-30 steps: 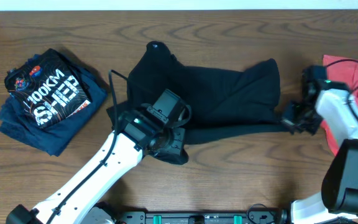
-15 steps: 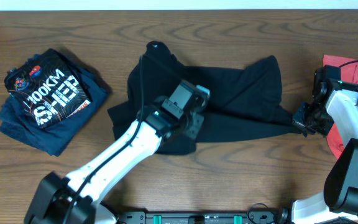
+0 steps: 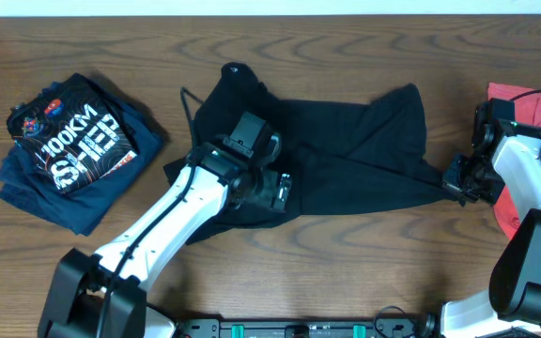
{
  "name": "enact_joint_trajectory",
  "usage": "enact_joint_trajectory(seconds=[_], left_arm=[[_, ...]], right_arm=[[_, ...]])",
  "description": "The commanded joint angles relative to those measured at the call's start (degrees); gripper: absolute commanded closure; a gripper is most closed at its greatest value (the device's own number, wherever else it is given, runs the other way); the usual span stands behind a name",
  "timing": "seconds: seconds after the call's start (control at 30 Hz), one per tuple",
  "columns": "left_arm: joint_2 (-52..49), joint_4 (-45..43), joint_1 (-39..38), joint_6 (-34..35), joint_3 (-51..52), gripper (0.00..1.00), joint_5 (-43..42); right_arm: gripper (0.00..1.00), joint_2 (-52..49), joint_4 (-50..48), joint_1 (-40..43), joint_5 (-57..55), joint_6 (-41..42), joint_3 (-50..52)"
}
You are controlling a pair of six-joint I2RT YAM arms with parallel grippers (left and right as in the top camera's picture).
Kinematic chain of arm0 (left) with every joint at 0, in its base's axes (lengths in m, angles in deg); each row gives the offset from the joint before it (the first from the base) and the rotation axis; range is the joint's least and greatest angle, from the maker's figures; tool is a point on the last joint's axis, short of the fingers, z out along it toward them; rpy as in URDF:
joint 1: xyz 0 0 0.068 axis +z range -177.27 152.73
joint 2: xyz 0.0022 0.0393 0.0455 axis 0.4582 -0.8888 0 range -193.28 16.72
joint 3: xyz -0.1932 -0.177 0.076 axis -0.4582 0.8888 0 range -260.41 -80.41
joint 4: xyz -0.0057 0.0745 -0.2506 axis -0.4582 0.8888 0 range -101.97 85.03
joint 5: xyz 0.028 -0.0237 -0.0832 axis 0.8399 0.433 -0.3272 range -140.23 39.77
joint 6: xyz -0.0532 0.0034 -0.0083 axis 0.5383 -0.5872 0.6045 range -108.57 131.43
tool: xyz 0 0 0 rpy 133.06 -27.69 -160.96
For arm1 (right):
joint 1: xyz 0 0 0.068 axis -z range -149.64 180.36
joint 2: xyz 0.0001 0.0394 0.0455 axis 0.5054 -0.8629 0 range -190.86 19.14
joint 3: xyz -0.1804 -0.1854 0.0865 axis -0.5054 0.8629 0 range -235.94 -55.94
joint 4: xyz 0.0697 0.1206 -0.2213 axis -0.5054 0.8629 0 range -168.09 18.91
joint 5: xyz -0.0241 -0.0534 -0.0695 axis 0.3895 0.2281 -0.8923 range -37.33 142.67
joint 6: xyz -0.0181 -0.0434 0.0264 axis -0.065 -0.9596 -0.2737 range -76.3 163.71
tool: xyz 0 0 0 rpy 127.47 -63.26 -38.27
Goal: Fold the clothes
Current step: 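Hold the right edge and stretch the black garment with the left gripper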
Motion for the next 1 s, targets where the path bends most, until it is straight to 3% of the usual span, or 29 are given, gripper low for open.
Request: enact_joint_trajectory(seconds=[0.0,0.3,0.47,0.73,0.97], left_arm=[[1.2,3.0,-1.0,15.6,0.1,0.02,-4.7],[1.0,-0.4,-9.0,44.6,3.1,0.01,-5.6],[0.7,-8.5,-14.2,61.3,5.3,0.01,-2.1],[-1.4,-13.4,-17.6,77.3,7.0,0.01,9.3],[-2.0,-15.1,-17.6,80.1,7.1,0.01,13.5]], right_arm=[[0.99,-0.2,-0.1,0.6,-1.6,-1.6,-0.5],[0.99,-0.2,-0.2,0.6,-1.2,-2.0,-0.5],[0.99,-0.2,-0.4,0.6,-0.9,-2.0,-0.5],[0.99,-0.2,-0.8,0.6,0.6,-2.7,-0.5],[0.99,-0.2,-1.2,0.6,1.2,-2.9,-0.5]])
